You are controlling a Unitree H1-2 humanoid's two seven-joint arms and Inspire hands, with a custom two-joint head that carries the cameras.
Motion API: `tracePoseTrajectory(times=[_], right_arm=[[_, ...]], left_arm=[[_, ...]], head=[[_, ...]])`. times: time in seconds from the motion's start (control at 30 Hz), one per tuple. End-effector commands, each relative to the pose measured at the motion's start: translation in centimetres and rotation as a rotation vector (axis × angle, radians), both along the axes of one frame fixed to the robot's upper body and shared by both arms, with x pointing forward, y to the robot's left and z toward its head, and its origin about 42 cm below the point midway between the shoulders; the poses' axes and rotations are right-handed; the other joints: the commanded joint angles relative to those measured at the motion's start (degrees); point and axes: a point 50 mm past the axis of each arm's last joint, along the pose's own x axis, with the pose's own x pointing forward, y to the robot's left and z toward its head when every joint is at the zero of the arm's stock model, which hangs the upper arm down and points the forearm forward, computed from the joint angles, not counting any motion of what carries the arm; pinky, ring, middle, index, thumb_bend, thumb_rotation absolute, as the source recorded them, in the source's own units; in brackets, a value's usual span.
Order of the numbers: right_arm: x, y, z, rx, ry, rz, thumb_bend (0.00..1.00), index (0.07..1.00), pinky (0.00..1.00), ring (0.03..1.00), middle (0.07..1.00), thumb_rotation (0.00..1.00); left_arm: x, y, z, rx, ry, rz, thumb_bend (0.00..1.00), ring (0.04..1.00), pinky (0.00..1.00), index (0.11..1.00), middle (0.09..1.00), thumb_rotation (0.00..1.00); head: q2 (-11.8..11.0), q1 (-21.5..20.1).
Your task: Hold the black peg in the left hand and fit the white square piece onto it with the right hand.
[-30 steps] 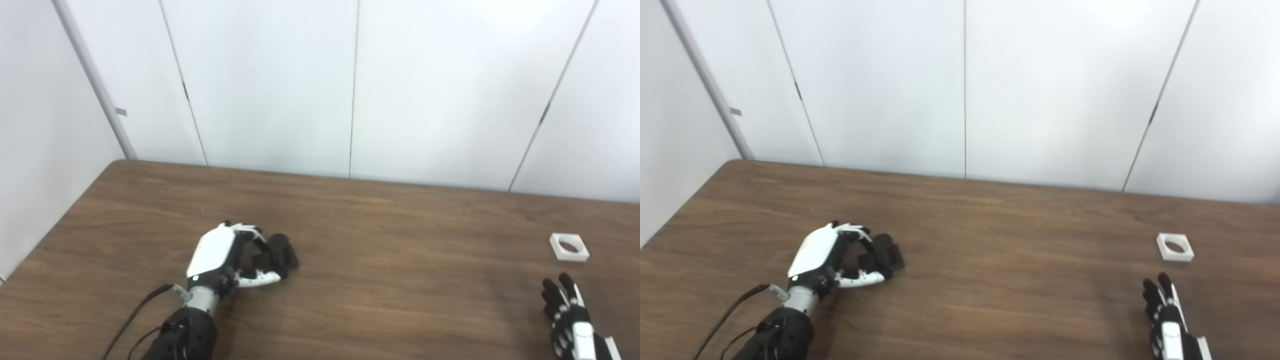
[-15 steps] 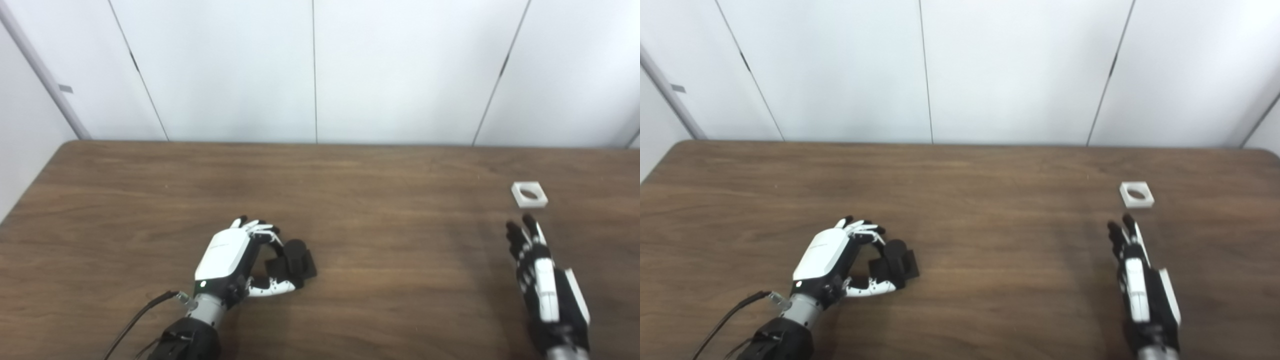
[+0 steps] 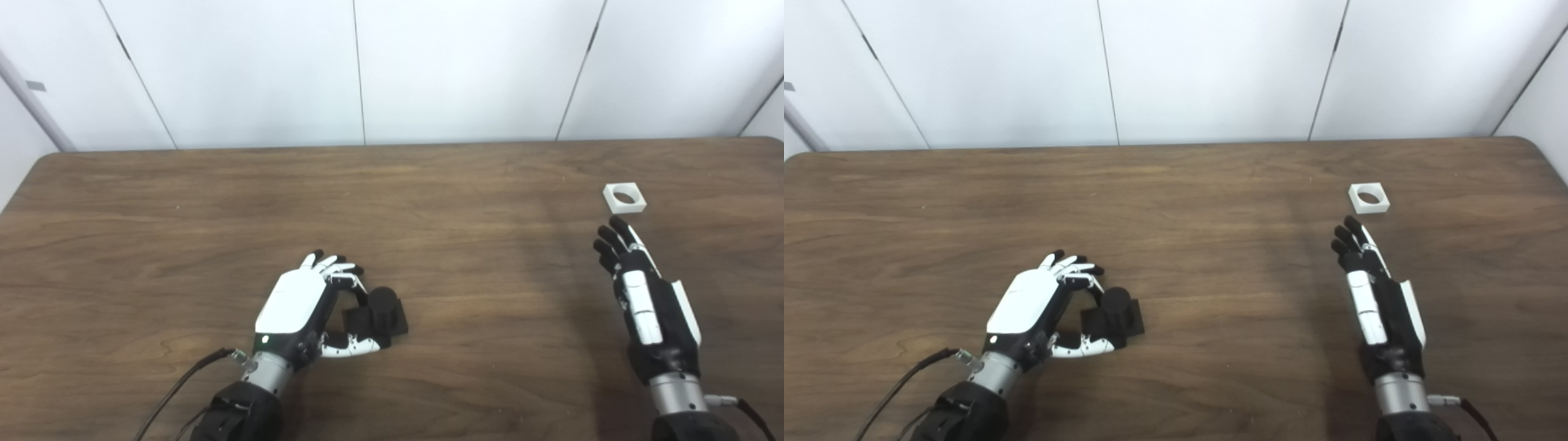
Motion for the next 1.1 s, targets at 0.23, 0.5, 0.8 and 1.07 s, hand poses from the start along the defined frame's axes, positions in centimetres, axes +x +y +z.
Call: tracePoseTrajectory(times=[0.23,0.5,0.8,1.07], right_arm=[[1.7,-0.5,3.1,-0.095,-0.086,-0.055,0.58,0.797,0.85,0.892,0.864,0.51],[4.2,-2.4,5.4,-0.179,-0.114,-0.074,0.70,0.744,0.90,0.907,0.866,0.33],[8.1,-5.6,9.4,-0.430,-0.092,-0.103,0.79,0.713,0.98,0.948,0.891,0.27],[12.3,-8.9,11.9,-0.714,-0.065,-0.107,0.81,0.675,0.93,0.917,0.877,0.20]], left_arm=[[-0.8,-0.8,-0.9,0.028,0.034,-0.060,0.52,0.905,1.00,0.488,0.811,0.05],[-0.7,-0.5,-0.9,0.031,0.034,-0.053,0.52,0.903,1.00,0.488,0.811,0.05],[-0.8,0.1,-0.7,0.046,0.048,-0.053,0.52,0.905,1.00,0.488,0.813,0.05],[-0.8,0.8,-0.5,0.046,0.044,-0.058,0.52,0.897,1.00,0.487,0.805,0.05]], head=[[0.4,-0.9],[0.2,-2.6],[0.2,-5.8],[0.4,-8.6]])
